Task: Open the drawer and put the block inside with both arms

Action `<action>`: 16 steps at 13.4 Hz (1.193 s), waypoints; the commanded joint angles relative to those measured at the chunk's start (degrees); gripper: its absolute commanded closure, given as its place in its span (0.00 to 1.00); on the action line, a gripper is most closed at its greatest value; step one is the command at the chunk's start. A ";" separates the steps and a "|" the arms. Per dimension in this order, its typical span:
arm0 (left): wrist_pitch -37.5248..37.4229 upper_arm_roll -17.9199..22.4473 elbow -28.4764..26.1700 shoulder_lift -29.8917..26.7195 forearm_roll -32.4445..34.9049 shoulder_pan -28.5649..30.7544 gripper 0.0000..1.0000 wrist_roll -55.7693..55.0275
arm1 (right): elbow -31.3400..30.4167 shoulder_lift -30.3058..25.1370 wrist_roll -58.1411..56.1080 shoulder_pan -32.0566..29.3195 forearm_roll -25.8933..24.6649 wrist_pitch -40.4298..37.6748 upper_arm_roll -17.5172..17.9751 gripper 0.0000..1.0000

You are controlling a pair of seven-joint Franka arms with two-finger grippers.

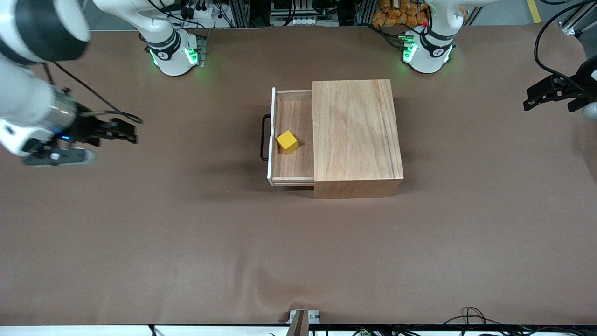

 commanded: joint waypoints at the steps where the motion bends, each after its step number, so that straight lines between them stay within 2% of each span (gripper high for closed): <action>1: 0.57 0.80 -0.58 -0.71 -0.48 -0.59 0.00 1.20 | -1.28 -4.62 -0.84 -4.48 -0.04 -1.89 1.85 0.00; 7: 0.74 0.89 -0.58 -0.10 -0.92 -0.51 0.00 1.11 | -1.28 -6.57 -0.14 -5.72 -2.67 -3.21 1.15 0.00; 16: 0.40 0.54 1.97 1.75 -1.10 -0.07 0.00 0.67 | -1.63 -6.66 -0.23 -6.25 -2.77 -3.48 1.23 0.00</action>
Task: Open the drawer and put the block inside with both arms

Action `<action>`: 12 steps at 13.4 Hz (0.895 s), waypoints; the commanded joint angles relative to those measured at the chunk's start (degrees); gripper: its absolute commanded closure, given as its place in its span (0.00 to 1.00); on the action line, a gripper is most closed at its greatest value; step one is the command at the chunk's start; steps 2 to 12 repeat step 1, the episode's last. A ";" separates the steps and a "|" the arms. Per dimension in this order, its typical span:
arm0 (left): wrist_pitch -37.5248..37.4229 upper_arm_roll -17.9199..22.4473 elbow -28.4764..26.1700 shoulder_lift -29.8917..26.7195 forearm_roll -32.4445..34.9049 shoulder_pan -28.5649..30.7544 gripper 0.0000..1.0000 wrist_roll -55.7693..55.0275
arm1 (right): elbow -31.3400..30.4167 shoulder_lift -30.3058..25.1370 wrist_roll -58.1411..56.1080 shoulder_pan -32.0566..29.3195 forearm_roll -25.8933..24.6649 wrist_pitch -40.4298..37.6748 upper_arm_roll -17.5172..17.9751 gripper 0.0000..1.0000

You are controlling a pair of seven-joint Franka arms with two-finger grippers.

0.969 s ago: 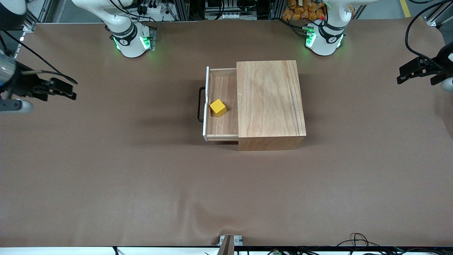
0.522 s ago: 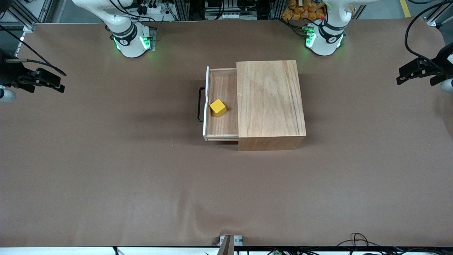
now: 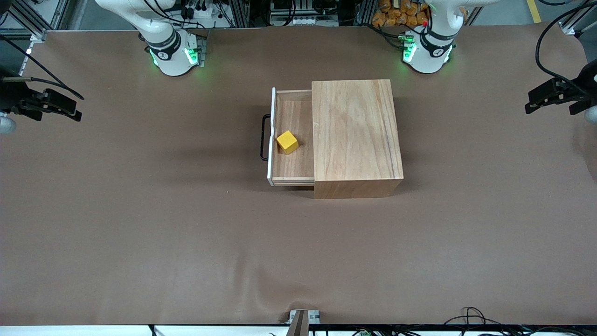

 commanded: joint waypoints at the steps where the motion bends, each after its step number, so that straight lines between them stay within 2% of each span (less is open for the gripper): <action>1: -0.22 0.20 1.39 1.14 -1.10 -0.01 0.00 1.10 | -1.43 -1.40 0.53 -1.07 -0.65 -0.03 1.13 0.00; 12: -0.22 0.20 1.39 1.14 -1.10 -0.01 0.00 1.10 | -1.43 -1.40 0.53 -1.07 -0.65 -0.03 1.13 0.00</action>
